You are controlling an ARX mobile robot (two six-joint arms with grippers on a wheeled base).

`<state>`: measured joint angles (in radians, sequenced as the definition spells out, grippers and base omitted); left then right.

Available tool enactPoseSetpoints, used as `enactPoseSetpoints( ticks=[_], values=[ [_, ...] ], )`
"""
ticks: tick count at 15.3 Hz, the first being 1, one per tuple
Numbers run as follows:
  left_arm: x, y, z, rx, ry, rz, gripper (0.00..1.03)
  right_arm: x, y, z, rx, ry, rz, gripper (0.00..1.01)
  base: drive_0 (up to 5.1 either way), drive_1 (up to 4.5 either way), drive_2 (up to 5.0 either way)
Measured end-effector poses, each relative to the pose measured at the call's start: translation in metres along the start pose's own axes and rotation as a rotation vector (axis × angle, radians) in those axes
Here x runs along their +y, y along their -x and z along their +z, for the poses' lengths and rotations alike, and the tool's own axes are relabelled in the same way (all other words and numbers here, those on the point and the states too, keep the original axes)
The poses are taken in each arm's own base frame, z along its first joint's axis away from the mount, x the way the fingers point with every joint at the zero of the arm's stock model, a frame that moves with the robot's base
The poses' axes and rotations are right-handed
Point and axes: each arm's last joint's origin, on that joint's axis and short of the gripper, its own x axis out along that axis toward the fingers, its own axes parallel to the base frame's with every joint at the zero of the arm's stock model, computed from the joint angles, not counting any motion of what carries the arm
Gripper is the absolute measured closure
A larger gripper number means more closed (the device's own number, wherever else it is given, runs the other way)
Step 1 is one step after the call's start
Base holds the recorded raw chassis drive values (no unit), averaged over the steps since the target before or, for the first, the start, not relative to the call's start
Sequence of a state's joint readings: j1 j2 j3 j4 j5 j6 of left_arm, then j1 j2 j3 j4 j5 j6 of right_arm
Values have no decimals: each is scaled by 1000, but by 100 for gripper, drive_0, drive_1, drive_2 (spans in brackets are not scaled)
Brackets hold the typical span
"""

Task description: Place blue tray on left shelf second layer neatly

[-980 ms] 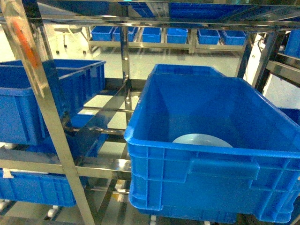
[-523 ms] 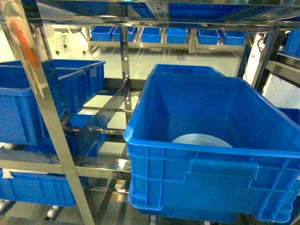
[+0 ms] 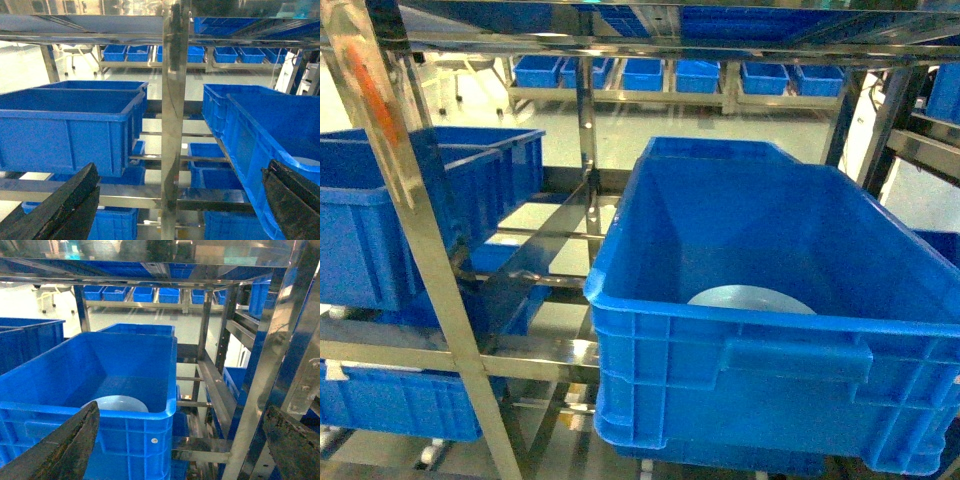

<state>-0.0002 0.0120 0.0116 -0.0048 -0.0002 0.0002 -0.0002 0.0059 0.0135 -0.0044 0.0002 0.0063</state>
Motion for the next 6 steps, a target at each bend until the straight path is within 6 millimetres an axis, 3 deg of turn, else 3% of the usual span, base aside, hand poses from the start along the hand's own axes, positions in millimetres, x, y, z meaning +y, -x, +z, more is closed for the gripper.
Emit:
enactPoseSetpoints(
  ticks=[6],
  values=[
    [0, 0, 0, 0, 0, 0, 5, 0, 0, 0, 0, 0, 0, 3, 0, 0, 0]
  ],
)
